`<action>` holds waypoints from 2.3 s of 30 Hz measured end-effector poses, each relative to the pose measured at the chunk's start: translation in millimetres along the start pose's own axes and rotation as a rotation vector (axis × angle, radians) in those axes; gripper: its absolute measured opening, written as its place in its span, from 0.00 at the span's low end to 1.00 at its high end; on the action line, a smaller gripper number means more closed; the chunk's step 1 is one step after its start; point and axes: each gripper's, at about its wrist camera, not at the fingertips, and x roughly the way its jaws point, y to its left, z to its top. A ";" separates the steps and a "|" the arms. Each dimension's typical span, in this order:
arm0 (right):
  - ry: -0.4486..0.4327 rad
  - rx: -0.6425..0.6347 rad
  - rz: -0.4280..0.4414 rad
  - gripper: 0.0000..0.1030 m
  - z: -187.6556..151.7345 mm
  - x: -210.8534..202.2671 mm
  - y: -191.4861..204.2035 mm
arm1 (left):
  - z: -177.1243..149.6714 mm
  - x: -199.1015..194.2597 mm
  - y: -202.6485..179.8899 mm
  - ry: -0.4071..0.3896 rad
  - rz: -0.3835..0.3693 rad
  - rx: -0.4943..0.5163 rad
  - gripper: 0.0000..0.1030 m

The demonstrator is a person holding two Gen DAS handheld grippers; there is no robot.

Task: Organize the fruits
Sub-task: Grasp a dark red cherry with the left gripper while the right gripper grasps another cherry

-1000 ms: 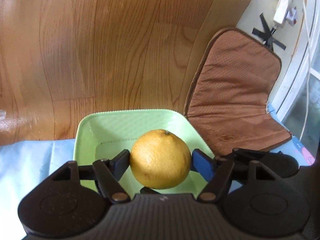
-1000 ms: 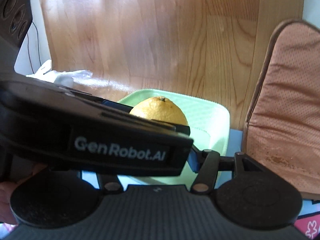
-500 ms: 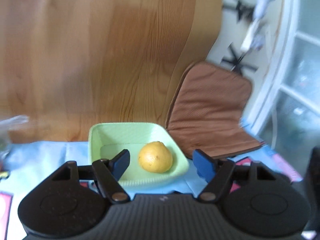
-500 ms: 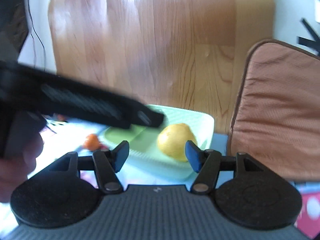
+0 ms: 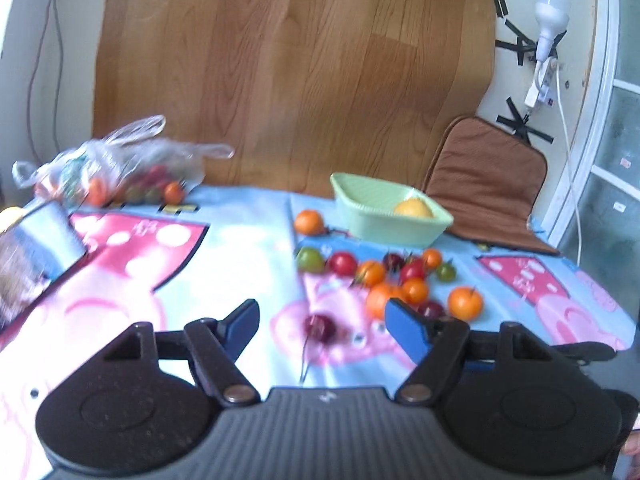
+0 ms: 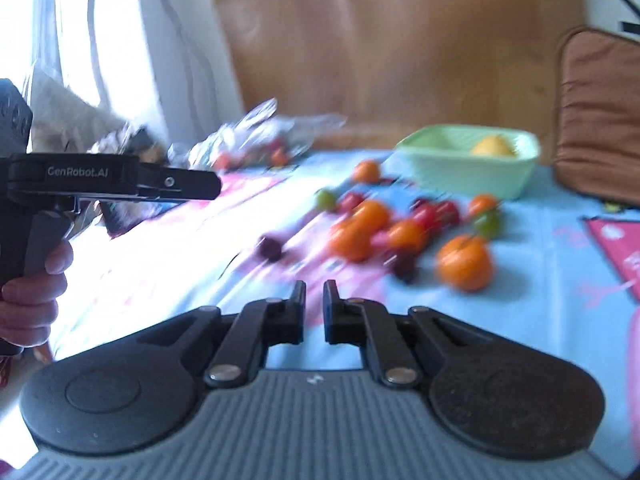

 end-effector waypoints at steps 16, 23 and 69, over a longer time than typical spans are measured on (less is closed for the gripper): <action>-0.021 -0.012 -0.219 0.14 0.7 6.1 0.8 | -9.6 44.7 -8.2 0.028 0.009 0.137 0.68; -0.005 -0.065 -0.287 0.17 5.3 26.5 -8.7 | -7.5 68.1 -13.1 0.044 0.029 0.182 0.56; 0.003 0.033 -0.280 0.34 -35.3 -39.0 -23.6 | -52.9 50.3 -93.4 0.100 -0.046 0.312 0.36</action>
